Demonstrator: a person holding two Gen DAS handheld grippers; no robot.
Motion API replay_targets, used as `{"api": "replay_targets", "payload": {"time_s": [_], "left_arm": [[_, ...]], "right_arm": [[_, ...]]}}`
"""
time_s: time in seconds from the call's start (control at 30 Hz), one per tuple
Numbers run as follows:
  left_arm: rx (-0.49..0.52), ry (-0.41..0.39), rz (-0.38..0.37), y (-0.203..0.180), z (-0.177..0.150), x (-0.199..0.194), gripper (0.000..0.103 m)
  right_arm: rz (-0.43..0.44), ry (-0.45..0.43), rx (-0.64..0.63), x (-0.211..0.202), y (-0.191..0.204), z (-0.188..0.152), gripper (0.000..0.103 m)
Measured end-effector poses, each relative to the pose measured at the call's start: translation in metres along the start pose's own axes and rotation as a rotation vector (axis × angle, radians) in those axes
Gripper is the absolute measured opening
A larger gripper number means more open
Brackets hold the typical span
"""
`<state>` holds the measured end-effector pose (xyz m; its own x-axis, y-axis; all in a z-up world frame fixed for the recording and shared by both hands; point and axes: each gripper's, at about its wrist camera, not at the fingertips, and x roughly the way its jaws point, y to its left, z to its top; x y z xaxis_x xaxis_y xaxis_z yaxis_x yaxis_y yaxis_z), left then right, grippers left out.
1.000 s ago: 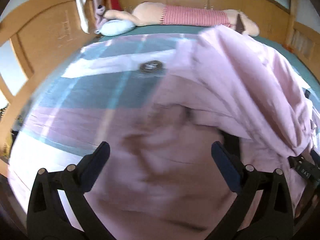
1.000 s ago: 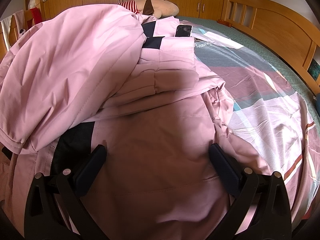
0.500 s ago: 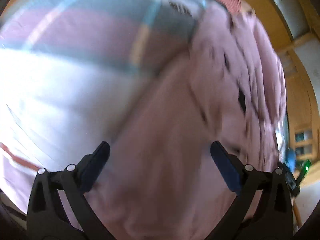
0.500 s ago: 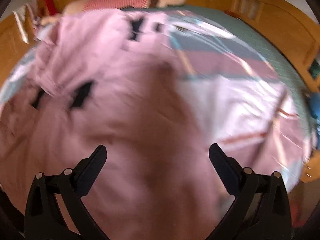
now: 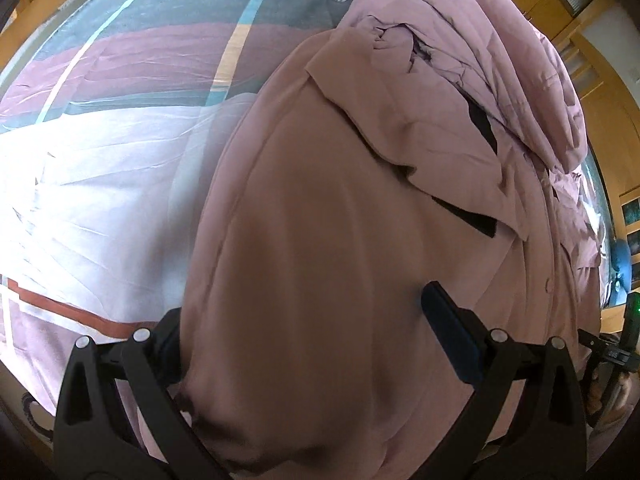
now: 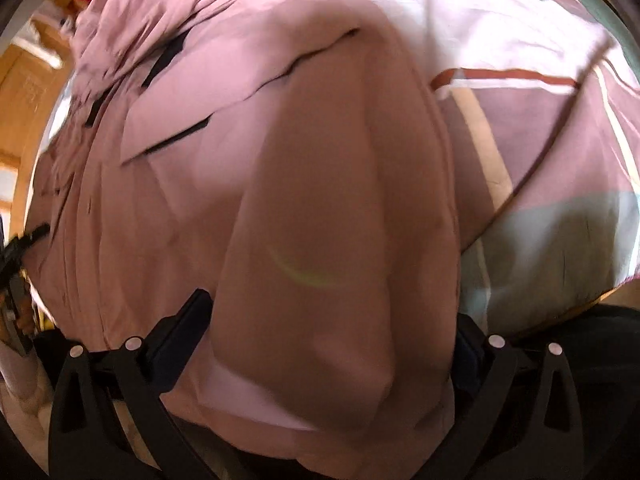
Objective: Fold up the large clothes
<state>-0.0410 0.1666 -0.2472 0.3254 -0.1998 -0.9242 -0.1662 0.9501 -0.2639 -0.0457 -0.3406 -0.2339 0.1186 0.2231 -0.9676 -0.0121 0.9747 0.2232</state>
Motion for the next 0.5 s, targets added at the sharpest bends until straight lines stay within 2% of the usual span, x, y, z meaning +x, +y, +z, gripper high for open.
{"api": "replay_targets", "payload": {"time_s": [0.23,0.5], "left_arm": [[0.001,-0.016,0.019,0.002,-0.013,-0.005,0.101],[-0.009,-0.06,0.054,0.005,-0.042,-0.018,0.101]], "right_arm": [[-0.007,0.058,-0.048,0.004,0.021,-0.008,0.102],[-0.047,0.079,-0.122,0.011,0.044,-0.01,0.102]]}}
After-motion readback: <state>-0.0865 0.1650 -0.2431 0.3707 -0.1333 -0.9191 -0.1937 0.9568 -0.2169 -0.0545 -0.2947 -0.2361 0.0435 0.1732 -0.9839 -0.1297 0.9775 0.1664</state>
